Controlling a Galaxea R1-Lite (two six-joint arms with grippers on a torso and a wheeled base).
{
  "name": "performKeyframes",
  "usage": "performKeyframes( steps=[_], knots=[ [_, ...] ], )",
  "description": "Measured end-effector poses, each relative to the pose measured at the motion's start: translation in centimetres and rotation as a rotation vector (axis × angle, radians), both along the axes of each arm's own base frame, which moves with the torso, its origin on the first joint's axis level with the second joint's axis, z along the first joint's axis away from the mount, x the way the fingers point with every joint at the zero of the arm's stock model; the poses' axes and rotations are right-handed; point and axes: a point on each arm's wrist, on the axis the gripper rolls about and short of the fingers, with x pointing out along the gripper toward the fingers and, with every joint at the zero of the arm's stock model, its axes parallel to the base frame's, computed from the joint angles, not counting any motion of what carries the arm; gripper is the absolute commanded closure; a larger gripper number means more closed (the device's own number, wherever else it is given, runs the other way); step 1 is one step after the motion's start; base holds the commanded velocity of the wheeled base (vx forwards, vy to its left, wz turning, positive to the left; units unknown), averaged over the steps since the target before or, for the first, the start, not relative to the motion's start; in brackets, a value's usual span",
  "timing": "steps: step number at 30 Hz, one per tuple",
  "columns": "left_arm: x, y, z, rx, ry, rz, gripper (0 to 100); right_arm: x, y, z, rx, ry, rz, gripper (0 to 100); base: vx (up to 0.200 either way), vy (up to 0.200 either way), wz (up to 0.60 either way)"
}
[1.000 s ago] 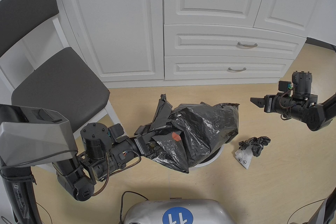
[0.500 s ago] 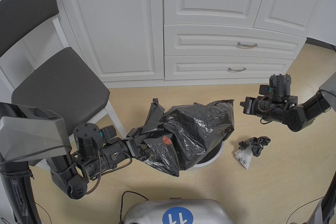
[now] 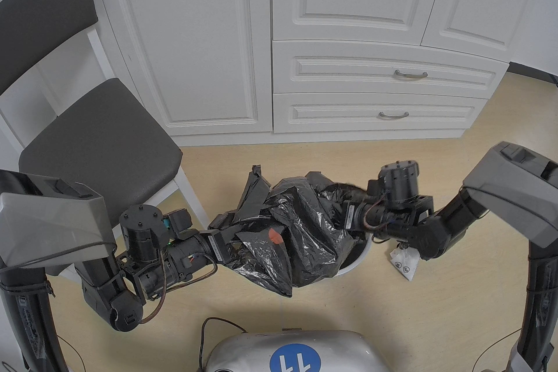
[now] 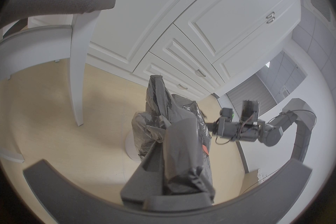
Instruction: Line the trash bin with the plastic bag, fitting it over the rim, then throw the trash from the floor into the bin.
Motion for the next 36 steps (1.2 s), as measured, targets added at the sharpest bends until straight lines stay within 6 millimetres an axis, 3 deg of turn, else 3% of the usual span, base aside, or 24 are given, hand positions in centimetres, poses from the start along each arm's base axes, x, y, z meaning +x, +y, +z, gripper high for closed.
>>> performKeyframes(
  steps=[4, 10, 20, 24, 36],
  knots=[
    [0.0, 0.2, 0.3, -0.002, -0.009, 0.005, 100, -0.8, 1.7, -2.1, -0.017, 0.048, 0.04, 100, 0.0, 0.0, 0.0],
    [0.0, 0.2, 0.5, -0.004, -0.016, 0.006, 100, -0.8, 2.5, -4.4, -0.038, 0.095, 0.055, 100, 0.0, 0.0, 0.0],
    [-0.2, -0.5, 0.1, 0.0, -0.009, -0.013, 100, 0.8, 2.5, -6.1, 0.033, 0.132, -0.005, 100, 0.0, 0.0, 0.0],
    [-0.2, -1.1, 0.1, -0.006, -0.011, -0.02, 100, 1.2, 1.9, -5.3, 0.046, 0.118, -0.021, 100, 0.0, 0.0, 0.0],
    [0.7, -3.9, 0.9, -0.038, -0.078, -0.029, 100, 1.4, -3.5, 1.3, 0.074, 0.133, -0.068, 100, 0.0, 0.0, 0.0]
  ],
)
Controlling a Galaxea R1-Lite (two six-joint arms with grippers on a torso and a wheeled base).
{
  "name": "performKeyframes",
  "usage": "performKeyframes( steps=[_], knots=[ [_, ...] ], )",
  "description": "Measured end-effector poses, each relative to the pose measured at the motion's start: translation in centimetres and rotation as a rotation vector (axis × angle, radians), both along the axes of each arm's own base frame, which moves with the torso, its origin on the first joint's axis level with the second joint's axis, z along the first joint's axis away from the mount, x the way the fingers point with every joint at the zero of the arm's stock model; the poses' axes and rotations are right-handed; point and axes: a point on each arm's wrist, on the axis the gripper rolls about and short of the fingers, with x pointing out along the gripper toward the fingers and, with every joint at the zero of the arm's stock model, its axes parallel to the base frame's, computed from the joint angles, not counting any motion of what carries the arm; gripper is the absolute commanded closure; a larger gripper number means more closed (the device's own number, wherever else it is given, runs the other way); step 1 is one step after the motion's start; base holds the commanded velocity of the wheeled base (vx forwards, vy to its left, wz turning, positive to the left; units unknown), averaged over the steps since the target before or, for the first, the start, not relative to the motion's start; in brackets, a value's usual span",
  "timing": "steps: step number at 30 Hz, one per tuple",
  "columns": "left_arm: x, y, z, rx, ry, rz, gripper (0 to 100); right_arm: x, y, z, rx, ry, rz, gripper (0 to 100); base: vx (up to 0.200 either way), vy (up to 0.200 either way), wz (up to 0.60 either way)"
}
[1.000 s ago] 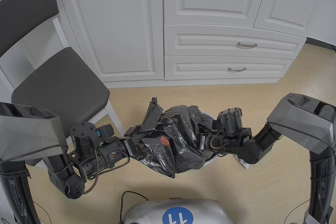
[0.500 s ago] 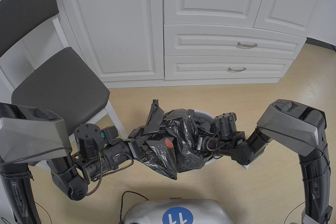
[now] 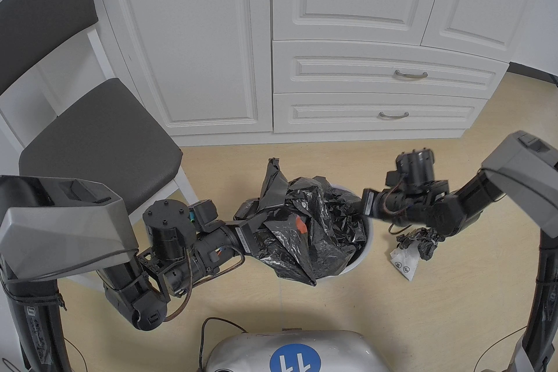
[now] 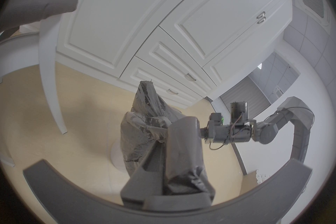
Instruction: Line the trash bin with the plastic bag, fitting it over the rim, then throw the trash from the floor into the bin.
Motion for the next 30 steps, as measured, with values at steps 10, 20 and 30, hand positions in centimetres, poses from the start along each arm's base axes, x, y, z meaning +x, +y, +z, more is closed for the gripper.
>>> performKeyframes(
  steps=[10, 20, 30],
  knots=[
    [0.7, -3.4, 0.0, 0.099, -0.049, -0.075, 100, -0.5, -5.7, 6.2, 0.037, -0.128, -0.028, 100, 0.0, 0.0, 0.0],
    [-0.6, -4.5, -0.3, 0.124, -0.045, -0.072, 100, -0.1, -2.2, 1.9, -0.087, -0.074, 0.013, 100, 0.0, 0.0, 0.0],
    [-1.4, -3.8, -0.4, 0.121, -0.065, -0.03, 100, 1.3, 2.4, -5.5, -0.176, -0.058, 0.033, 100, 0.0, 0.0, 0.0]
  ],
)
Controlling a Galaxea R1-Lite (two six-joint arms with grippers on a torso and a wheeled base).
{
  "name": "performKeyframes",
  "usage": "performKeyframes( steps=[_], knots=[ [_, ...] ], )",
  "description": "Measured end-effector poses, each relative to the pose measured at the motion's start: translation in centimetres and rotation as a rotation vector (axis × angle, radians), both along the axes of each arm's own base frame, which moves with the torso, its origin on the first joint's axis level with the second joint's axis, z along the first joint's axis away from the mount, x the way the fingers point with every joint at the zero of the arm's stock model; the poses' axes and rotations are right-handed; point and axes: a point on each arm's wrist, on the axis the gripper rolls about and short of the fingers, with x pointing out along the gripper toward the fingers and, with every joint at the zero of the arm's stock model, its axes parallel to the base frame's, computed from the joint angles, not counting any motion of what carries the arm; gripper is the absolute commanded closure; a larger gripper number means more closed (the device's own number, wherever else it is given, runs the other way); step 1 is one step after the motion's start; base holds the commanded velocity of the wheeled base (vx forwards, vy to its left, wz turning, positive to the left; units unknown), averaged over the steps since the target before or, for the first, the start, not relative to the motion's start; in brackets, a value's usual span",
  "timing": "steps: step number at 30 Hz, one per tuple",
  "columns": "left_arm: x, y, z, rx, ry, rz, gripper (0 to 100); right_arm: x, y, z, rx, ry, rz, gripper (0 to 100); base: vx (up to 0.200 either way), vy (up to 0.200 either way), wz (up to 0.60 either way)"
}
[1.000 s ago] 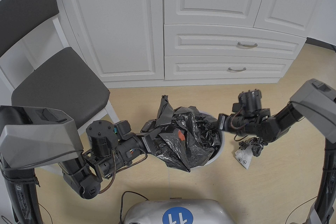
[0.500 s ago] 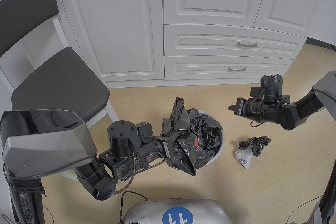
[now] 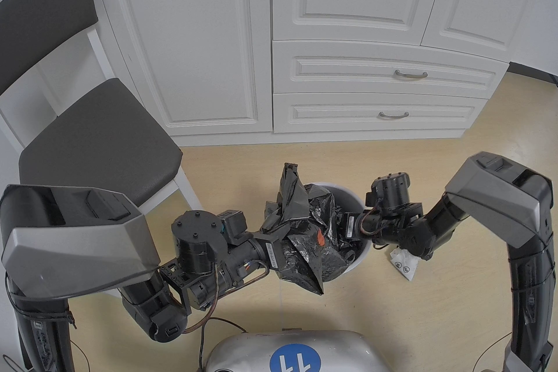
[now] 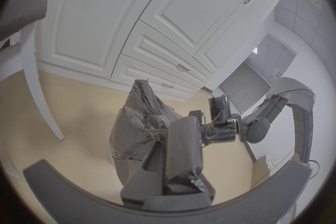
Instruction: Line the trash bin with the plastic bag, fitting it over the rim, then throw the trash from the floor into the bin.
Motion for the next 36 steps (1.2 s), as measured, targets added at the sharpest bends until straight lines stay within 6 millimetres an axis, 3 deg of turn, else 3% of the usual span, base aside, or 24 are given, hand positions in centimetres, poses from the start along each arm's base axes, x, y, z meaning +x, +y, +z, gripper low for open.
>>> performKeyframes(
  steps=[7, 13, 18, 26, 30, 36],
  knots=[
    [-0.6, 0.9, -0.3, -0.002, -0.006, 0.016, 100, -0.3, 2.6, -3.3, -0.022, 0.035, 0.036, 100, 0.0, 0.0, 0.0],
    [-0.5, 0.6, -0.2, -0.008, -0.015, 0.009, 100, -0.2, 2.0, -2.8, -0.02, 0.027, 0.019, 100, 0.0, 0.0, 0.0],
    [-0.2, -0.6, 0.2, -0.032, -0.043, -0.012, 100, 0.0, 0.0, 0.0, -0.014, -0.01, -0.005, 100, 0.0, 0.0, 0.0],
    [0.9, -3.5, 0.5, -0.075, -0.095, -0.053, 100, -0.2, -6.8, 7.1, 0.023, -0.133, -0.049, 100, 0.0, 0.0, 0.0],
    [1.7, -4.7, -0.3, -0.067, -0.088, -0.06, 100, -0.6, -8.9, 9.3, 0.032, -0.179, -0.076, 100, 0.0, 0.0, 0.0],
    [4.4, -6.1, -1.1, -0.064, -0.113, -0.034, 100, -0.9, -10.5, 10.9, 0.018, -0.224, -0.097, 100, 0.0, 0.0, 0.0]
  ],
)
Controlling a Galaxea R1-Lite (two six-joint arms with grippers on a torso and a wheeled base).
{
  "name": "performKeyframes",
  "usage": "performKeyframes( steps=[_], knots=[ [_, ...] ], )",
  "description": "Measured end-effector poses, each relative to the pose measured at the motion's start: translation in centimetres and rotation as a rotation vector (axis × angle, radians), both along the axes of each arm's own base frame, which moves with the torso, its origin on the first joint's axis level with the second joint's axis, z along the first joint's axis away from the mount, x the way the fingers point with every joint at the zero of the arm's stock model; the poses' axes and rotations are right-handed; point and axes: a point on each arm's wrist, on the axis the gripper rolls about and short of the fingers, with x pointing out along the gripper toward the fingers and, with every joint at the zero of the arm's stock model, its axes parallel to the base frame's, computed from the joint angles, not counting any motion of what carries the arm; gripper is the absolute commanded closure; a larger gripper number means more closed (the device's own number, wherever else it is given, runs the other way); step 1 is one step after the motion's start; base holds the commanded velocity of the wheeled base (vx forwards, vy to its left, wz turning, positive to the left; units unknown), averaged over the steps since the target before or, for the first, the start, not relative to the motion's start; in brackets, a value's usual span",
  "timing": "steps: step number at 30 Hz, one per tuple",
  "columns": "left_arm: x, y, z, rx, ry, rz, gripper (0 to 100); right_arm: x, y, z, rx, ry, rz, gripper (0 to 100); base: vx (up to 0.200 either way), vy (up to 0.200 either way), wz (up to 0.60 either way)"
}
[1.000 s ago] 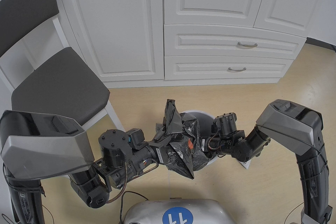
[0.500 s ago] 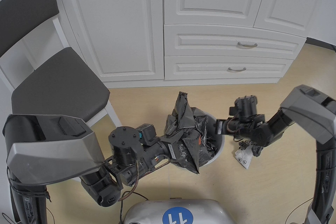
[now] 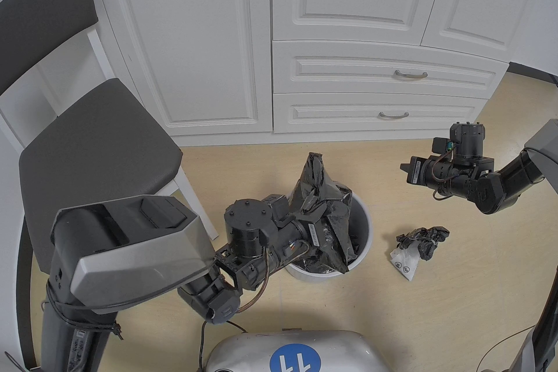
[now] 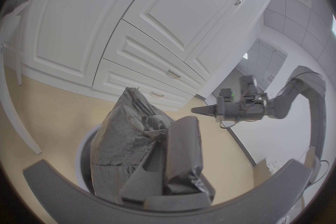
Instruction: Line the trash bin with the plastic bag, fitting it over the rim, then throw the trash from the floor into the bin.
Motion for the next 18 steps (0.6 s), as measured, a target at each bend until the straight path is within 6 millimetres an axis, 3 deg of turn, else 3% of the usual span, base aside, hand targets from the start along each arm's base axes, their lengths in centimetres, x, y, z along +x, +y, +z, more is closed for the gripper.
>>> performKeyframes(
  steps=[5, 11, 18],
  knots=[
    [2.7, -0.8, -0.3, -0.015, -0.029, 0.062, 100, -0.2, -0.6, 0.5, -0.011, -0.017, -0.007, 100, 0.0, 0.0, 0.0],
    [5.1, -1.6, 1.0, -0.07, -0.092, 0.129, 100, -0.2, -1.1, 0.9, -0.015, -0.033, -0.018, 100, 0.0, 0.0, 0.0],
    [4.9, -3.2, 2.0, -0.072, -0.091, 0.114, 100, -0.3, -1.6, 1.4, -0.014, -0.047, -0.028, 100, 0.0, 0.0, 0.0]
  ],
)
